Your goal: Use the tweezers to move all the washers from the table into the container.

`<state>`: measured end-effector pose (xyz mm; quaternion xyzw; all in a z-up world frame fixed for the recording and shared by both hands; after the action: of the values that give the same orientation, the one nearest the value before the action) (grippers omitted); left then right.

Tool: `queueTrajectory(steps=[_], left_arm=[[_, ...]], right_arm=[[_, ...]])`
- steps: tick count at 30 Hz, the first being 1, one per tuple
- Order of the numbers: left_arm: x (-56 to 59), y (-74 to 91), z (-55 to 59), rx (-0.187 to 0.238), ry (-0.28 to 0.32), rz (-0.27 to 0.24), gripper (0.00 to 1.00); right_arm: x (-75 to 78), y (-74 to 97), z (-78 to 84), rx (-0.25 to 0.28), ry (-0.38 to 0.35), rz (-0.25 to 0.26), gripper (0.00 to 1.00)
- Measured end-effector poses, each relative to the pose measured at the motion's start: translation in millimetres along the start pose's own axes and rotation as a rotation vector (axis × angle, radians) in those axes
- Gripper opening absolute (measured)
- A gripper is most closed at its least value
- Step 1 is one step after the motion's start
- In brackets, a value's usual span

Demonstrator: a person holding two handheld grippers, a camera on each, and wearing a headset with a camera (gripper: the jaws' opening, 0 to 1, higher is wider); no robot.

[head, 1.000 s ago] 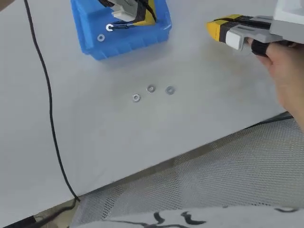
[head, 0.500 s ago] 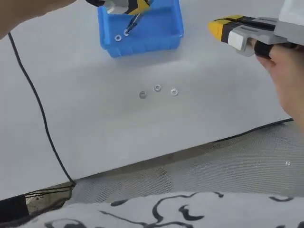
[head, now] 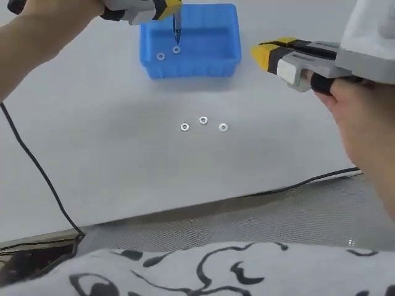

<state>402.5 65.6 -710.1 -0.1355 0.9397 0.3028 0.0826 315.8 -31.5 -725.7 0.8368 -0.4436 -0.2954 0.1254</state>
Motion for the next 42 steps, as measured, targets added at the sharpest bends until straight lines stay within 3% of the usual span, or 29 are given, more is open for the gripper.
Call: queueTrajectory(steps=[6, 9, 14, 17, 19, 20, 21, 24, 28, 32, 40, 42], left_arm=[[10.1, 23.1, -23.4, 0.069, 0.005, -0.001, 0.0], [21.4, 35.0, -34.7, 0.103, 0.02, 0.018, 0.0], [45.9, 48.4, -39.0, 0.081, -0.011, 0.071, 0.0], [61.0, 56.3, -41.6, 0.084, -0.034, 0.1, 0.0], [70.4, 60.6, -42.9, 0.08, -0.047, 0.112, 0.0], [75.6, 62.5, -43.4, 0.08, -0.057, 0.119, 0.0], [78.9, 63.4, -43.4, 0.08, -0.058, 0.125, 0.0], [92.4, 65.2, -44.4, 0.088, -0.055, 0.155, 0.0], [110.0, 63.4, -42.1, 0.091, -0.055, 0.184, 0.0], [119.6, 58.7, -28.4, 0.05, -0.051, 0.182, 0.0], [126.5, 47.3, 1.4, 0.002, 0.012, 0.156, 0.0], [125.9, 45.2, 5.0, 0.0, 0.02, 0.153, 0.0]], right_arm=[[-25.6, -2.6, -10.5, -0.002, 0.058, -0.048, 0.07], [-43.1, -7.4, -12.3, -0.023, 0.123, -0.101, 0.09], [-59.5, -19.9, -10.1, -0.057, 0.239, -0.148, 0.15], [-68.1, -24.2, -10.2, -0.062, 0.249, -0.178, 0.18], [-76.4, -26.3, -6.5, -0.084, 0.264, -0.221, 0.2], [-80.0, -27.7, -0.1, -0.123, 0.287, -0.248, 0.19], [-80.9, -28.6, 4.3, -0.148, 0.297, -0.252, 0.18], [-85.1, -30.8, 8.4, -0.146, 0.314, -0.257, 0.16], [-90.5, -34.5, 24.2, -0.19, 0.313, -0.304, 0.14], [-88.4, -38.2, 40.2, -0.234, 0.297, -0.311, 0.1], [-85.8, -51.3, 69.3, -0.265, 0.175, -0.323, 0.11], [-84.8, -53.9, 72.4, -0.266, 0.175, -0.321, 0.11]])
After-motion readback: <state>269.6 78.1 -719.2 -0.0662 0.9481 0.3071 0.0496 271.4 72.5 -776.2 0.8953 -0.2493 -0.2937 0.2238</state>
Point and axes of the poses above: the centre of the closed fingertips' face, and the gripper's own axes: y roughly backward along the fingers, x roughly to its right, z roughly out of its underside, the point moved 2 cm from there along y, roughly backward along the fingers, and after that the axes turned 8 degrees about -y, right-handed, at the moved point
